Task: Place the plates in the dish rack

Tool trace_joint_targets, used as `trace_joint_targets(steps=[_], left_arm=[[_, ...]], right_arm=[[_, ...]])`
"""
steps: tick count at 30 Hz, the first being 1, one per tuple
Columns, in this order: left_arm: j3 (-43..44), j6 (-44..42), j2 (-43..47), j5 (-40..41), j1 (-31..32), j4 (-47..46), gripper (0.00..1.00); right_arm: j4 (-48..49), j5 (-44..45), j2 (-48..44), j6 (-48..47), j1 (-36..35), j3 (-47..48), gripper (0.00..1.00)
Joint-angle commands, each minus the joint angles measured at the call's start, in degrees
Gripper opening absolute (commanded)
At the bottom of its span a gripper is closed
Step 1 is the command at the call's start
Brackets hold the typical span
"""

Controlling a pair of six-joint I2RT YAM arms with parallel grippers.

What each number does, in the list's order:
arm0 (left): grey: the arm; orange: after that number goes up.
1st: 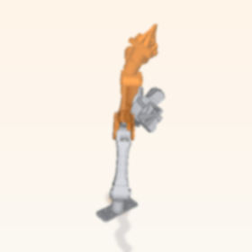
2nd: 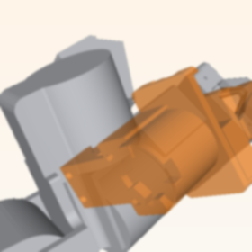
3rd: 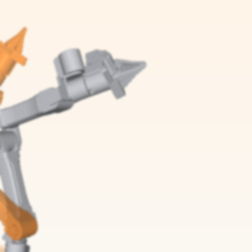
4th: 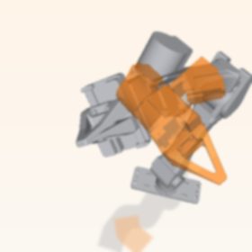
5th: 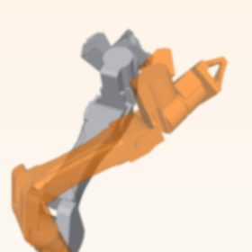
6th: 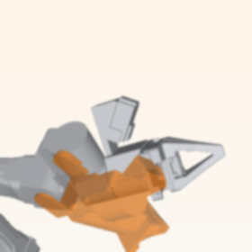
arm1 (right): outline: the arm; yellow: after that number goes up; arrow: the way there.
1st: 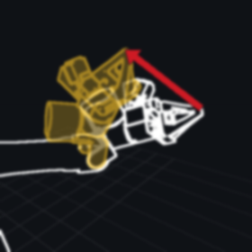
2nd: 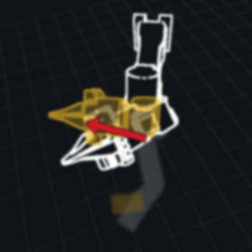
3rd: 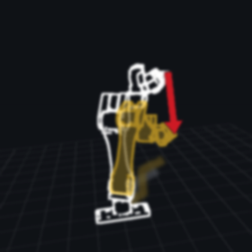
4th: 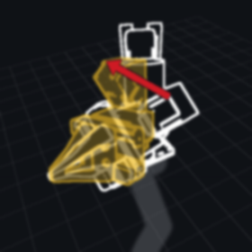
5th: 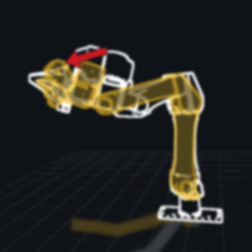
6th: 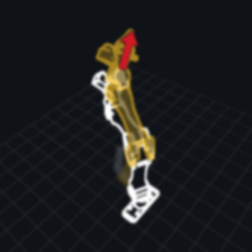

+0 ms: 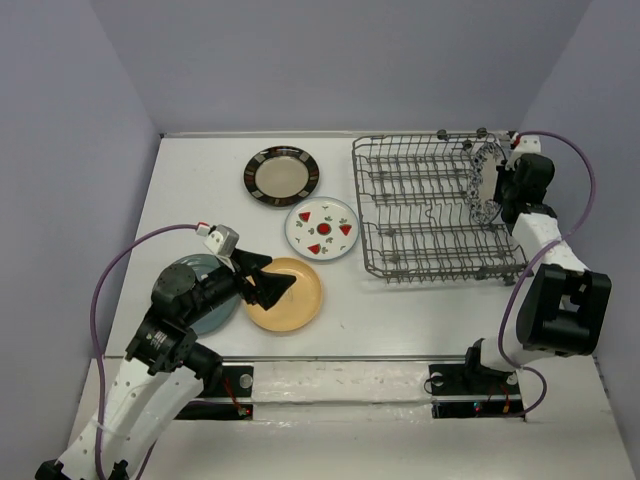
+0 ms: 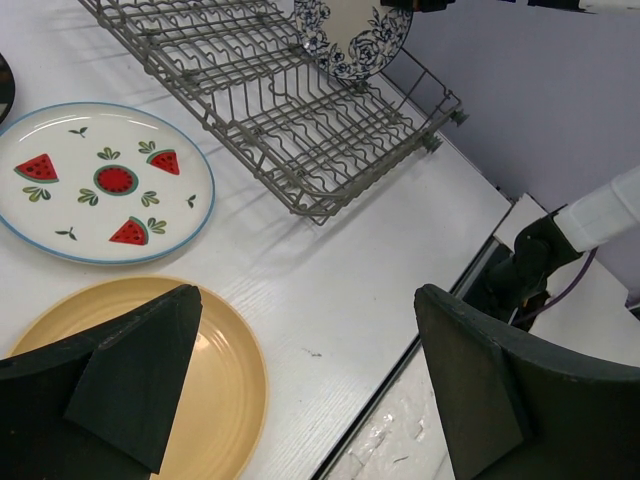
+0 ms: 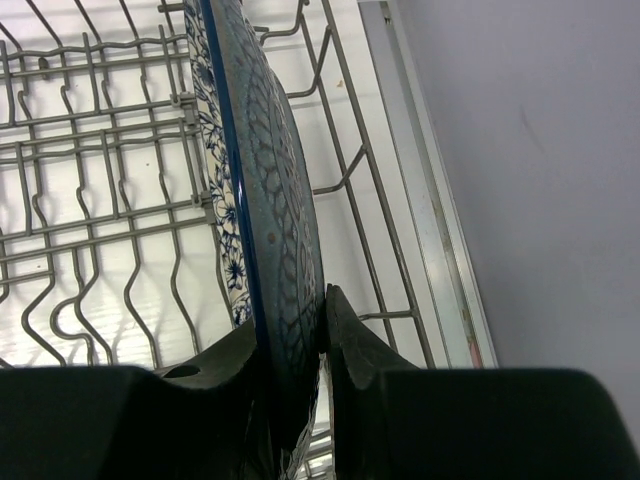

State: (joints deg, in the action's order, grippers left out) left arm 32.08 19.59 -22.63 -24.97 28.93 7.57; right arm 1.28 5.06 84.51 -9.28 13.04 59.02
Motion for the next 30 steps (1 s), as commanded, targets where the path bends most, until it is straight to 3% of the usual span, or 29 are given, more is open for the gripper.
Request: trace_joint_targets(steps=[1, 5, 8, 10, 14, 22, 30], left_arm=[[2.3, -0.2, 0.7, 0.3, 0.4, -1.7, 0.99], [2.2, -0.1, 0.7, 0.5, 0.5, -1.7, 0.99], [2.1, 0.0, 0.9, 0.7, 0.5, -1.6, 0.99], [2.1, 0.1, 1.1, 1.1, 0.4, -1.6, 0.99], [2.2, 0.4, 1.0, 2.7, 0.5, -1.2, 0.99], [2.2, 0.5, 0.6, 3.3, 0.5, -1.1, 0.99], [2.1, 0.8, 0.4, 3.9, 0.5, -0.8, 0.99]], right_arm=[[8.1, -1.8, -1.3, -0.3, 0.1, 0.4, 0.07], [7.7, -2.4, -1.1, 0.0, 0.1, -0.5, 0.13], [7.7, -2.4, -1.3, 0.4, 0.1, -0.9, 0.25], [7.5, -2.4, -1.3, 1.3, 0.1, -1.4, 0.40], [7.6, -2.3, -1.4, 2.2, 0.1, -2.0, 0.51], [7.2, -2.4, -1.6, 5.8, 0.1, -2.4, 0.59], [3.8, -3.9, -2.3, 13.8, 0.1, -0.3, 0.79]])
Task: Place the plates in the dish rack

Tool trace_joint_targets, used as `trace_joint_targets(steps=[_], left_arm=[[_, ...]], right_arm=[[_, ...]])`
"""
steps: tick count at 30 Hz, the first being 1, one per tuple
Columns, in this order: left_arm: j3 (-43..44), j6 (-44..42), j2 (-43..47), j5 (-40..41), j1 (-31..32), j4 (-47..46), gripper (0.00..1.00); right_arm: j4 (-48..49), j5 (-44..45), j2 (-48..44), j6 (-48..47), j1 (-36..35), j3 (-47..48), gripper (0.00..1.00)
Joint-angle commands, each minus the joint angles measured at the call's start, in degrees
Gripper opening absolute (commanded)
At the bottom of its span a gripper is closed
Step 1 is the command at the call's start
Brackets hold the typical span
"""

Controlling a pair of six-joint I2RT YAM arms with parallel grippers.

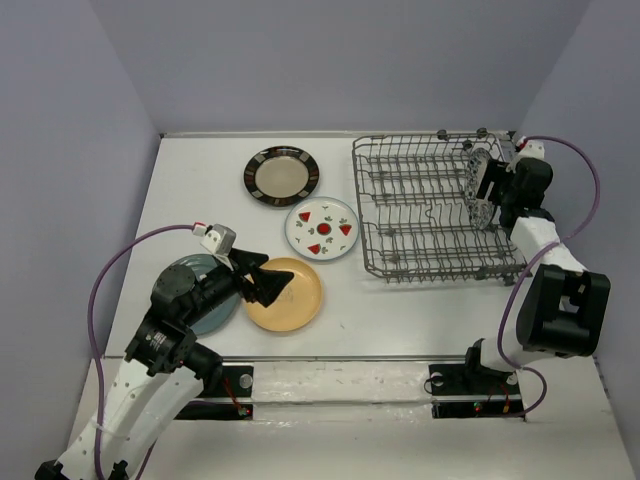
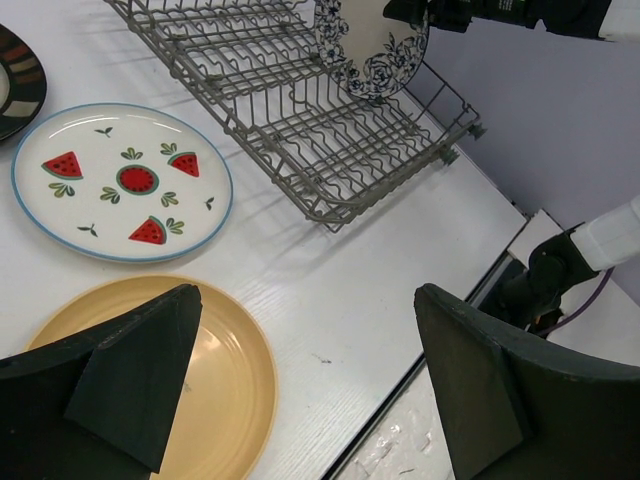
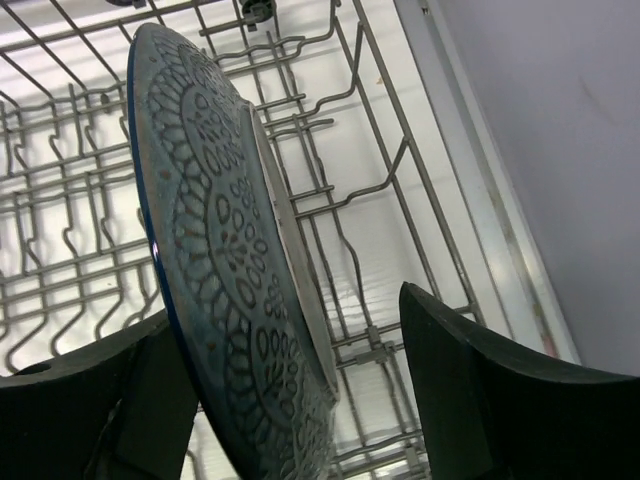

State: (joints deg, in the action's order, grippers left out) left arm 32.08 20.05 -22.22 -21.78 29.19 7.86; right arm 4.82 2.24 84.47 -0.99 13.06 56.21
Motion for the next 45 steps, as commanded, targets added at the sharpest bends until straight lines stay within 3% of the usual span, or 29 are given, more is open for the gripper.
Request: trace_joint_targets(steps=[1, 10, 15, 20, 25, 29, 32, 41, 45], left_arm=[[2.2, 0.3, -0.1, 0.9, 0.3, -1.0, 0.99], [2.4, 0.5, -2.2, 2.0, 0.2, -0.6, 0.99], [2.6, 0.7, -3.9, 4.8, 0.2, 0.2, 0.99], [3.2, 0.9, -5.8, 8.3, -0.5, 1.3, 0.99], [4.1, 1.0, -8.7, 14.6, -1.2, 2.2, 0.99], [5.4, 2.6, -13.0, 17.4, -1.4, 0.7, 0.99], [6.9, 4.5, -20.8, 17.3, -2.0, -2.8, 0.99], [14.4, 14.4, -41.7, 21.2, -8.4, -12.8, 0.99], [18.2, 16.8, -54.9, 24.9, -15.4, -16.7, 0.99]], right_arm=[[-0.1, -1.8, -2.5, 7.0, 0.0, 2.9, 0.80], [-1.4, -3.8, -5.7, 17.0, 0.0, 4.6, 0.84], [-3.2, -5.0, -13.0, 29.3, 0.0, 4.6, 0.89], [-3.2, -10.5, -22.0, 35.9, 0.0, 1.8, 0.91], [4.0, -22.8, -34.5, 44.2, 0.0, -8.1, 0.91], [11.6, -24.6, -43.1, 47.5, -9.2, -17.0, 0.90], [9.8, -25.5, -43.3, 43.7, -14.2, -17.5, 0.91], [11.8, -35.7, -47.5, 44.1, -15.9, -22.0, 0.91], [11.0, -34.2, -51.2, 43.1, -22.1, -24.2, 0.91]])
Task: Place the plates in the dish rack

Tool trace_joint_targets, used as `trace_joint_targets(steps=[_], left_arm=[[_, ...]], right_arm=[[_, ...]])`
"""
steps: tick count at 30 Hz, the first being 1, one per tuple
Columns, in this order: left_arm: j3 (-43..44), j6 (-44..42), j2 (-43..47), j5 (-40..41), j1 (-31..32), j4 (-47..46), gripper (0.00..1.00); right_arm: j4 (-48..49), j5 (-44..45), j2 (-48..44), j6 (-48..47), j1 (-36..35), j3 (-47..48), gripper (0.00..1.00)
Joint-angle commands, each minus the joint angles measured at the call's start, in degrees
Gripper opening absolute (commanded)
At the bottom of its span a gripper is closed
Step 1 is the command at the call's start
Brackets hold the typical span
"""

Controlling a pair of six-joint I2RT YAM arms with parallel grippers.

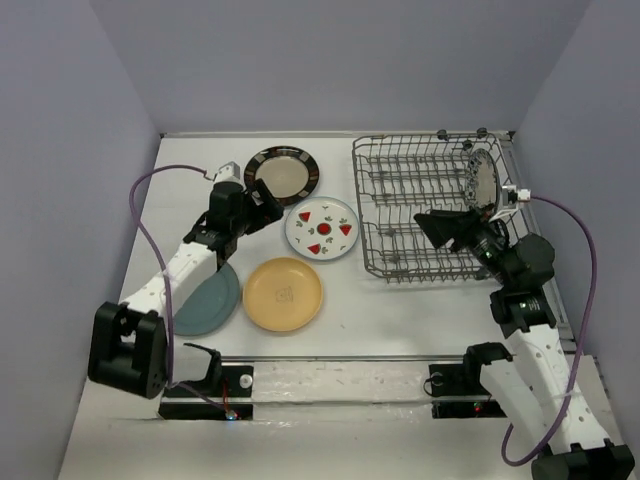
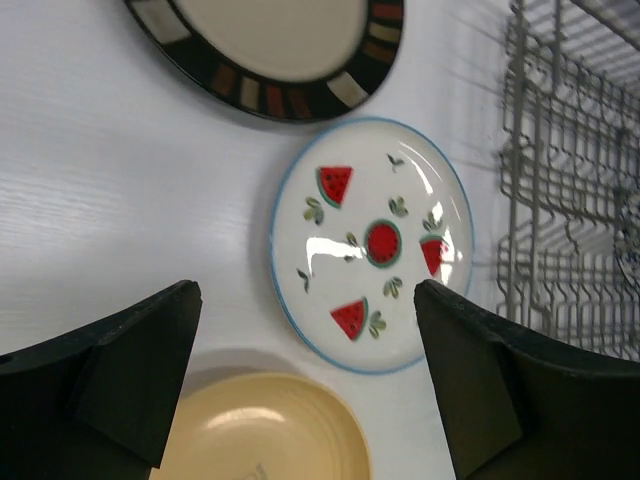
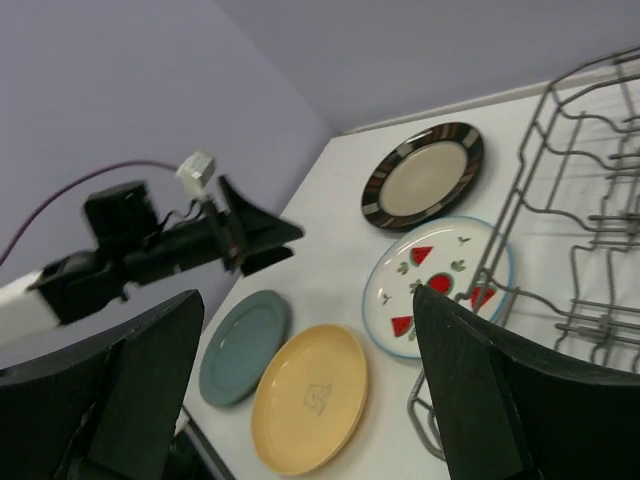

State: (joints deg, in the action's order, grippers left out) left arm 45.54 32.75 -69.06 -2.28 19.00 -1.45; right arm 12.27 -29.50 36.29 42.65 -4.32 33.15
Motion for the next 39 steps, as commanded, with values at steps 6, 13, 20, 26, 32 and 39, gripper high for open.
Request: trace_joint_targets(steps=[6, 13, 20, 26, 32, 39], left_arm=[[15.6, 5.0, -25.6, 8.1, -11.6, -7.2, 0.99], [21.0, 12.4, -39.8, -3.1, -17.8, -15.3, 0.99], [25.0, 16.6, -47.0, -9.6, -18.6, -21.5, 0.99], [27.4, 20.1, -53.5, -13.7, -18.6, -24.6, 0.93], [26.7, 23.5, -57.7, -15.4, -18.6, -31.0, 0.76], [22.8, 28.2, -57.9, -15.9, -18.6, -40.5, 0.13]], right_arm=[[0.7, -2.3, -4.6, -3.5, -9.3, -2.7, 0.91], [0.0, -2.9, -4.4, -5.0, -11.1, -3.4, 0.91], [-0.1, -2.9, -2.7, -6.4, -11.2, -3.4, 0.91], [3.5, -3.5, 1.3, -5.3, -11.2, -3.0, 0.91], [6.1, -4.3, 4.6, -3.9, -11.2, -3.2, 0.90], [8.1, -3.8, 6.4, -2.5, -11.2, -2.6, 0.89]])
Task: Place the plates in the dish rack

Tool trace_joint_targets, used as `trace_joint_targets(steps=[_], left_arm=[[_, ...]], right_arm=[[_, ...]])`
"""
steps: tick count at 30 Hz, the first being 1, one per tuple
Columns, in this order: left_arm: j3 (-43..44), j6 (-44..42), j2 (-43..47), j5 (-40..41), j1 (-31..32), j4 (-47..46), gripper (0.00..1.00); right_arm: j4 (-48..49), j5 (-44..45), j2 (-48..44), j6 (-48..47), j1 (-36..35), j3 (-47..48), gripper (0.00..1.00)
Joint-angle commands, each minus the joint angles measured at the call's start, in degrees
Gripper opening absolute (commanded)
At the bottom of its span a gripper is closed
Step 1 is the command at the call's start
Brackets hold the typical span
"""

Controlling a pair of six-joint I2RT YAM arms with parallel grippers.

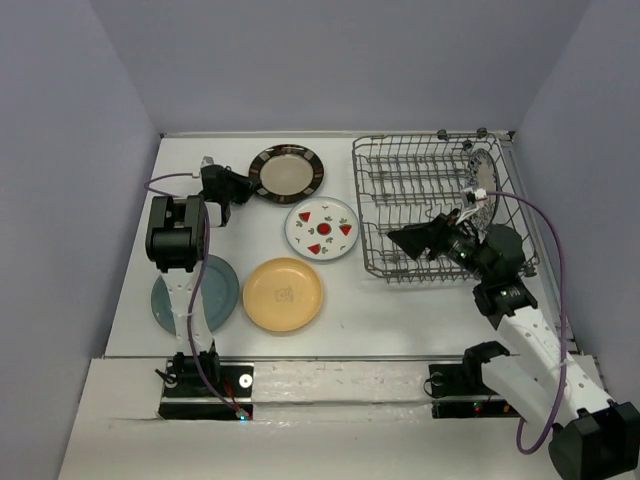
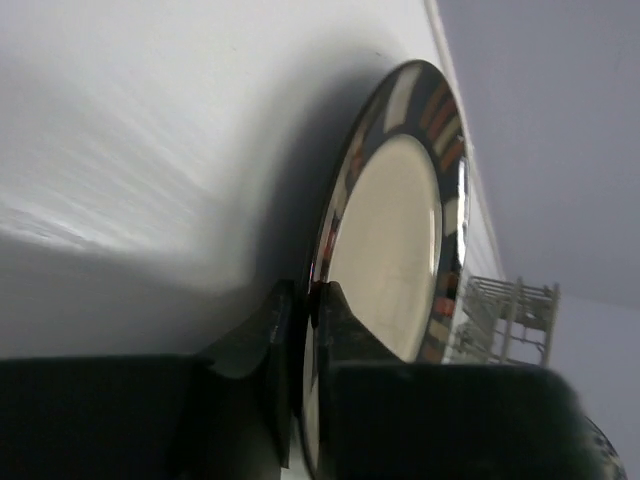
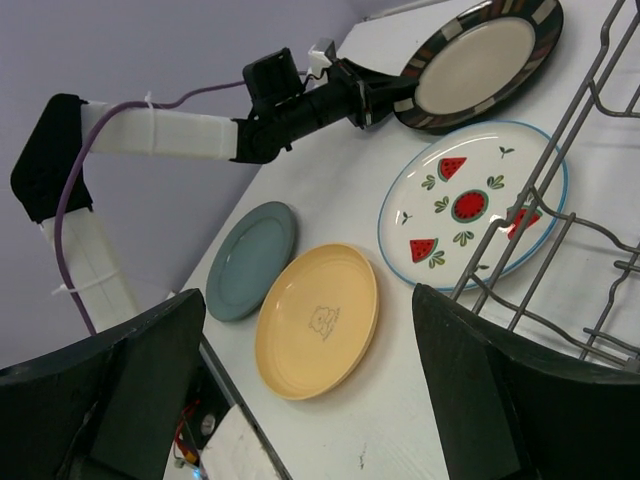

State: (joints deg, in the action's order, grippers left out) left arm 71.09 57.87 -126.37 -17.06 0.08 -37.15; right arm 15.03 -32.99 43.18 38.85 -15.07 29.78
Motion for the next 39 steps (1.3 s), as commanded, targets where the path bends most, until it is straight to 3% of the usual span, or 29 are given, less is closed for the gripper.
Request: trace_joint_targets(steps=[1, 12, 22, 26, 31, 39], left_arm=[[-3.0, 3.3, -0.3, -1.1, 0.4, -5.2, 0.06], [-8.7, 4.7, 13.1, -2.4, -2.1, -11.6, 0.06], [-10.0, 5.9, 33.1, -2.6, -1.5, -12.1, 0.06], [-16.1, 4.3, 40.8, -3.3, 2.0, -11.6, 0.06], [-23.9, 3.4, 51.7, -6.0, 8.1, -11.0, 0.06], [-25.8, 1.1, 60.0, -11.3, 13.2, -9.9, 0.06]], right_arm=[[5.5, 0.0, -0.6, 1.5, -0.4, 0.9, 0.89], [4.0, -3.0, 8.1, 0.9, -0.4, 8.5, 0.89], [1.7, -0.6, 17.4, -0.3, -2.0, 20.6, 0.93], [-1.0, -0.6, 21.6, -0.8, -2.5, 25.7, 0.94], [-13.0, 0.9, 27.6, -5.7, -2.5, 36.6, 0.98], [-19.1, 2.5, 32.8, -7.4, -2.5, 41.9, 0.99]])
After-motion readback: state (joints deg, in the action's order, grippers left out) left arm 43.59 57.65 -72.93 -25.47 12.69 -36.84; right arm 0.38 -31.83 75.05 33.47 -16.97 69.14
